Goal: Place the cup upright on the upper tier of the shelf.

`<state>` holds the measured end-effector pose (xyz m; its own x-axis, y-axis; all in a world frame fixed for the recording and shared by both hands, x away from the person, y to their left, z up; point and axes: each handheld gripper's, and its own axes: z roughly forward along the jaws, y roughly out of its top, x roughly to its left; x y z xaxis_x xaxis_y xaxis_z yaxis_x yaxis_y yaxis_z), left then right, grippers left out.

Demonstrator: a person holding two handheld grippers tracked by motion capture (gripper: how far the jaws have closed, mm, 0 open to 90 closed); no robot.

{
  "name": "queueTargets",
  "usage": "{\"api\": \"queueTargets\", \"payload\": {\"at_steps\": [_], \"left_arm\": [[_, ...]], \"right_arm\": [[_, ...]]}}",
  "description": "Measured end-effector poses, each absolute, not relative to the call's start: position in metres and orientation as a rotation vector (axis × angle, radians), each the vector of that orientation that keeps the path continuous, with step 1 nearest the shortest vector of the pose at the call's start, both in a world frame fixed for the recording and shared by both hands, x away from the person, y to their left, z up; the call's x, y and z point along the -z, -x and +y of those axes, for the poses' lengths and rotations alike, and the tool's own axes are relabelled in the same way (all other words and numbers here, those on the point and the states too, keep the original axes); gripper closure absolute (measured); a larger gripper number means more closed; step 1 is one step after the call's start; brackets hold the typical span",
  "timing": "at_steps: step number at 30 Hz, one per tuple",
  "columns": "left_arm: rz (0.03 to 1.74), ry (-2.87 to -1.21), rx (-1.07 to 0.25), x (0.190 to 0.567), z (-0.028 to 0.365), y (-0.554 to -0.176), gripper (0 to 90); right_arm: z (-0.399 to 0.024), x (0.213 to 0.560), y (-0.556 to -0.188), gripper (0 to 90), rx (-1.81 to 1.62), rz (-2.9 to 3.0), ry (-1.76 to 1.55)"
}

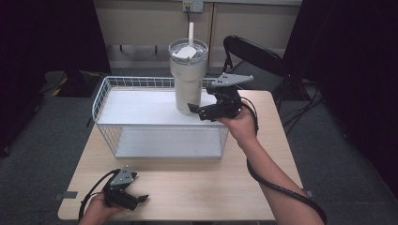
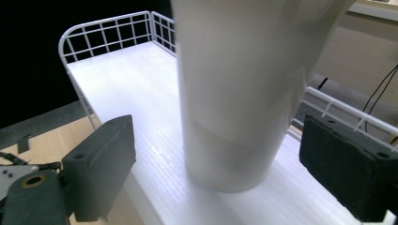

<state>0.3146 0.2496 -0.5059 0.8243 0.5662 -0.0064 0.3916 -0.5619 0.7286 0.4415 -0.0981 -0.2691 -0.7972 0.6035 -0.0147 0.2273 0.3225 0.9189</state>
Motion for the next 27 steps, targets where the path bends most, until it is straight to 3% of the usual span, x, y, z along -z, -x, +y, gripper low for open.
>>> {"api": "queueTargets", "payload": {"at_steps": [27], "left_arm": [[0.700, -2.238, -0.290, 0.506, 0.250, -0.314, 4.0]], "right_arm": [[-0.099, 0.289, -0.395, 10.8, -1.545, 2.362, -0.628]]}}
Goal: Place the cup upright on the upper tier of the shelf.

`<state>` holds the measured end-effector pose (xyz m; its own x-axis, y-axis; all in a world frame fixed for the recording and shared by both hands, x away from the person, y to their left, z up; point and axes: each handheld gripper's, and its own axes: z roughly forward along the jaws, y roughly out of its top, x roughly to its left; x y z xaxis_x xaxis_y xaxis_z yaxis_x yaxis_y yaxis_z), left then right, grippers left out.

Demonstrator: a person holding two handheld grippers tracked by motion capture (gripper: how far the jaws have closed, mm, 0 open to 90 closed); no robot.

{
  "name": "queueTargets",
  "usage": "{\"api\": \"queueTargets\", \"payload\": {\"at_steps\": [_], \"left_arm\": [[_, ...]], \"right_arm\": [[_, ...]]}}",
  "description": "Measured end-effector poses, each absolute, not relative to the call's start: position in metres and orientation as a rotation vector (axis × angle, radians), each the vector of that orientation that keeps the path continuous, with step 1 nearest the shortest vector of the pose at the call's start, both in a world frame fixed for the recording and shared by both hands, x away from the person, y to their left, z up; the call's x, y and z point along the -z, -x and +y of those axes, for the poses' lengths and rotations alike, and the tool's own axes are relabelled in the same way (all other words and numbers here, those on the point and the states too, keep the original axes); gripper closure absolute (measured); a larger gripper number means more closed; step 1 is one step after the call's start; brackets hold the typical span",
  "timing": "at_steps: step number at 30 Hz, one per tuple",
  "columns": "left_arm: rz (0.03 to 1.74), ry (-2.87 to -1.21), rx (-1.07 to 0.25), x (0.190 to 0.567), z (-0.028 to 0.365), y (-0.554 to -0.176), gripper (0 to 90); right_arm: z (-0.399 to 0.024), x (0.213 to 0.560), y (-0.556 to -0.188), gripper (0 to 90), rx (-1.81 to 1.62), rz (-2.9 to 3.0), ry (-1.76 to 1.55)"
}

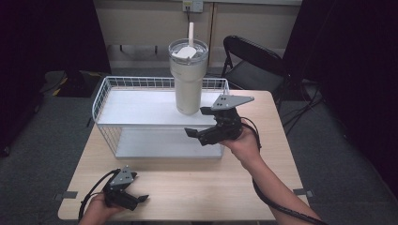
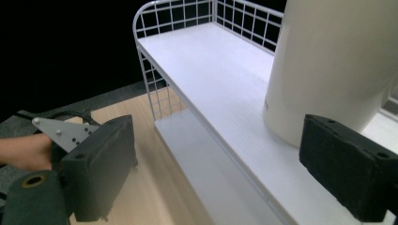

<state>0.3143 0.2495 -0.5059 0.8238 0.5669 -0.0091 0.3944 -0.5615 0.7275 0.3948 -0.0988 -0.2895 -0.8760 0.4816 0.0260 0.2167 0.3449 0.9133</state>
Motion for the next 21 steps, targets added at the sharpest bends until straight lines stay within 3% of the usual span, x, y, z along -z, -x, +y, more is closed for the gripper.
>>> {"api": "queueTargets", "payload": {"at_steps": [21], "left_arm": [[0.695, -2.250, -0.288, 0.506, 0.250, -0.315, 4.0]], "right_arm": [[-0.127, 0.331, -0.369, 11.0, -1.606, 2.403, -0.621]]}}
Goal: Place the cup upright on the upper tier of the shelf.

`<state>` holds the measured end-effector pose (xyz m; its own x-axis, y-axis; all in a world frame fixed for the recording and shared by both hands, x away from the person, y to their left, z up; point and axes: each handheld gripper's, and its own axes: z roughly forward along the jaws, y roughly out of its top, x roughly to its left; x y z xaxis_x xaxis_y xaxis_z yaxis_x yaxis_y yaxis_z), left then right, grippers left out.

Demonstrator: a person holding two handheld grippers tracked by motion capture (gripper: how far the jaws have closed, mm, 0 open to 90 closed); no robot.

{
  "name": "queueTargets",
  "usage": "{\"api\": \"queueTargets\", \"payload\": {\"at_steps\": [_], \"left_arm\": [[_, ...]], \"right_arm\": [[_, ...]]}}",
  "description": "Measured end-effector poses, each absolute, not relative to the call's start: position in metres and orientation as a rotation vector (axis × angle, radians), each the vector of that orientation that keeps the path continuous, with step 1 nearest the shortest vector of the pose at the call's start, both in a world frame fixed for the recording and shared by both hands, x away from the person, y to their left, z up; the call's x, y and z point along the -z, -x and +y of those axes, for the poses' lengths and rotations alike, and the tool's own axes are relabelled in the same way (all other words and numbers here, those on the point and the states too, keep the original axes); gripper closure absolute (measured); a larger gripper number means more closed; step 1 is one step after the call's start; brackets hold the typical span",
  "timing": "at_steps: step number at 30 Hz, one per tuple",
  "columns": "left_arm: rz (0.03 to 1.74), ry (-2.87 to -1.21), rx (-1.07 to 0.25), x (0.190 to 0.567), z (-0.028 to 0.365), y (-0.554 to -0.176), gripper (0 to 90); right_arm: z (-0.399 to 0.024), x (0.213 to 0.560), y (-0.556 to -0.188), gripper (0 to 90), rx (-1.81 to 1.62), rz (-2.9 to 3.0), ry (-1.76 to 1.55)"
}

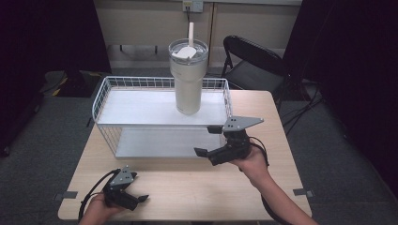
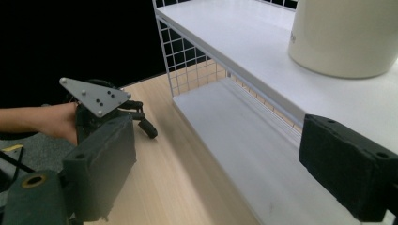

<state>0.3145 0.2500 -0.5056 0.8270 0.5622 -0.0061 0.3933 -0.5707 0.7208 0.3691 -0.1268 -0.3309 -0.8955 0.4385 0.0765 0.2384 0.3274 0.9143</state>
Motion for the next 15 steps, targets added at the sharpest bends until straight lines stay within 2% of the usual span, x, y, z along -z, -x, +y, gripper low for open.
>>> {"api": "queueTargets", "payload": {"at_steps": [15], "left_arm": [[0.699, -2.244, -0.287, 0.506, 0.250, -0.314, 4.0]], "right_arm": [[-0.143, 0.358, -0.361, 11.8, -1.604, 2.433, -0.633]]}}
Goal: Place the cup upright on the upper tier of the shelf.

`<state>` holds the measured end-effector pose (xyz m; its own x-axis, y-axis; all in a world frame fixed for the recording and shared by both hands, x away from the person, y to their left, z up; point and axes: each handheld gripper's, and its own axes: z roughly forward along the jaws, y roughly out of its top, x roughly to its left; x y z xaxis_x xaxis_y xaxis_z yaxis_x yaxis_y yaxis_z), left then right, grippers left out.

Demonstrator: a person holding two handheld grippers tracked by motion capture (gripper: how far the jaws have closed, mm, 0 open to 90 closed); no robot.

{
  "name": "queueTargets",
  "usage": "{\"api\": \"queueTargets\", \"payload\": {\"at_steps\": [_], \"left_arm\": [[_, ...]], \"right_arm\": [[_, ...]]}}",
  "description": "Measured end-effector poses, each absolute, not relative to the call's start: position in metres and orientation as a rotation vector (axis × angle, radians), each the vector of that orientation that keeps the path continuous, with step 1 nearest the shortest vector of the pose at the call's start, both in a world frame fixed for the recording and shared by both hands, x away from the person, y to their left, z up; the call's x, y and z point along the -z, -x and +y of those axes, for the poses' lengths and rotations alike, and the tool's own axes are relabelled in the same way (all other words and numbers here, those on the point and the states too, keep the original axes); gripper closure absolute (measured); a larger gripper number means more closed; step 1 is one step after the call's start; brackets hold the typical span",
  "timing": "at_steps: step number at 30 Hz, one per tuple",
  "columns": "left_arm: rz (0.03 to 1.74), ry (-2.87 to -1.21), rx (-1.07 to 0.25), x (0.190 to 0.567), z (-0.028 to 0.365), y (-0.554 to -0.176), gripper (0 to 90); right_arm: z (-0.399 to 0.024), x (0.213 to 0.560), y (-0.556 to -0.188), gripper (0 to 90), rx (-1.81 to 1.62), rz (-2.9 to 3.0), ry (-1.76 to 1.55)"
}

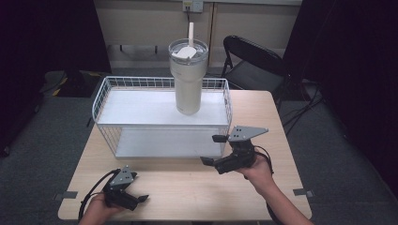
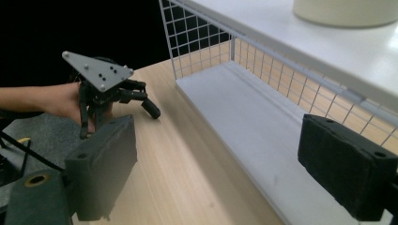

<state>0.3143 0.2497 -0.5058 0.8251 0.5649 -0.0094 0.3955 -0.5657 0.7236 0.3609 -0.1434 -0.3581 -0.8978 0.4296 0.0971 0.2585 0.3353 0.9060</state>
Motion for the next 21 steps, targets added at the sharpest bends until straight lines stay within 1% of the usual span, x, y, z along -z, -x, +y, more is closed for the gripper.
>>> {"api": "queueTargets", "payload": {"at_steps": [13, 16, 17, 18, 19, 20, 21], "left_arm": [[0.697, -2.244, -0.291, 0.506, 0.250, -0.315, 4.0], [0.697, -2.246, -0.290, 0.506, 0.250, -0.315, 4.0], [0.697, -2.245, -0.290, 0.506, 0.250, -0.315, 4.0], [0.697, -2.245, -0.290, 0.506, 0.250, -0.315, 4.0], [0.700, -2.243, -0.286, 0.506, 0.250, -0.314, 3.9], [0.700, -2.243, -0.287, 0.506, 0.250, -0.314, 3.9], [0.701, -2.243, -0.286, 0.506, 0.250, -0.314, 3.9]], "right_arm": [[-0.153, 0.408, -0.349, 12.2, -1.553, 2.518, -0.612], [-0.158, 0.426, -0.344, 12.3, -1.522, 2.539, -0.610], [-0.162, 0.441, -0.342, 12.5, -1.508, 2.553, -0.633], [-0.162, 0.441, -0.342, 12.5, -1.508, 2.553, -0.633], [-0.168, 0.456, -0.340, 12.8, -1.467, 2.568, -0.657], [-0.168, 0.456, -0.340, 12.8, -1.467, 2.568, -0.657], [-0.171, 0.463, -0.338, 12.9, -1.436, 2.572, -0.658]]}}
